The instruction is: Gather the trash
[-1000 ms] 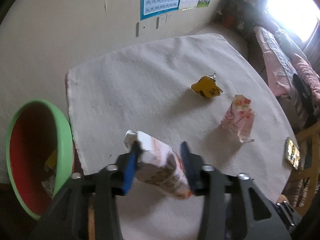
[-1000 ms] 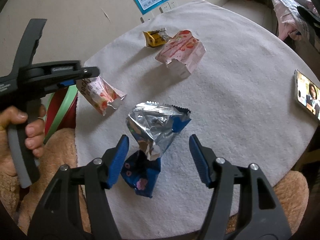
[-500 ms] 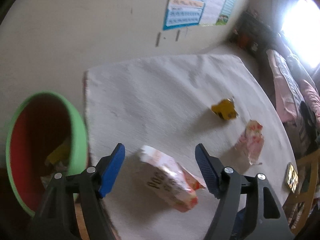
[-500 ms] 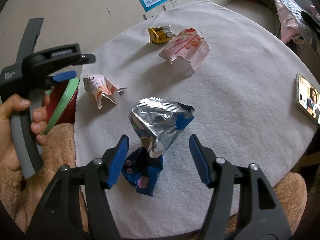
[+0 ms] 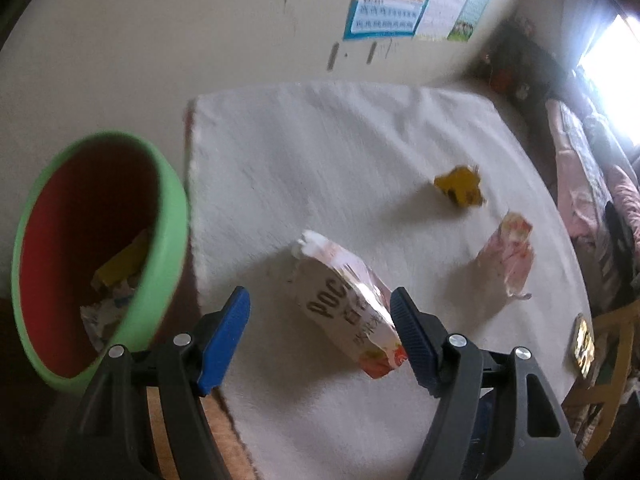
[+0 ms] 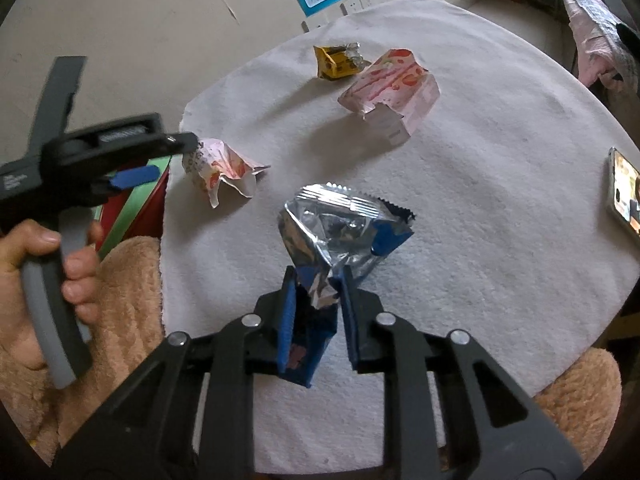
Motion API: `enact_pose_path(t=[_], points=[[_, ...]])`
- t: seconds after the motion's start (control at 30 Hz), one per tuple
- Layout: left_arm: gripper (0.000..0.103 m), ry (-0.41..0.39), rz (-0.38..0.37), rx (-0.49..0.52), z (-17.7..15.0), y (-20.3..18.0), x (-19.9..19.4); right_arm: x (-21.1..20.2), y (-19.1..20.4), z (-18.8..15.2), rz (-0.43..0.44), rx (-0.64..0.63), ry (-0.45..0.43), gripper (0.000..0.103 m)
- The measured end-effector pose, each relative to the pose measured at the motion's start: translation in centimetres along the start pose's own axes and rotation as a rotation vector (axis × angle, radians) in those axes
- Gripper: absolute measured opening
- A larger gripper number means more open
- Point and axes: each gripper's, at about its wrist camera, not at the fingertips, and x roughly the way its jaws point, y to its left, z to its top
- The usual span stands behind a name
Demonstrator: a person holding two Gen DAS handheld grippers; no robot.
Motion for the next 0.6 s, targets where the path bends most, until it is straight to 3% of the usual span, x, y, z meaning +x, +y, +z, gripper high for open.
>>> enact_pose_path(t=[0.17,0.4,0.6], points=[[0.066,0.051,0.011,-0.006,-0.3,-1.0,2.2,-0.1,-0.4,0.0,0.006,0.026,-0.002,0.022],[0.027,0.045,-0.038,-0.024,-0.8,-0.6,1.3,-0.2,-0.6,0.0,0.007,0.040,-0.005,0.022],[0.027,-0.053,-0.057,0.026,-0.7,-0.3,-2.2,-0.3,-0.5,0.0,0.000,0.052,-0.014,0.022]])
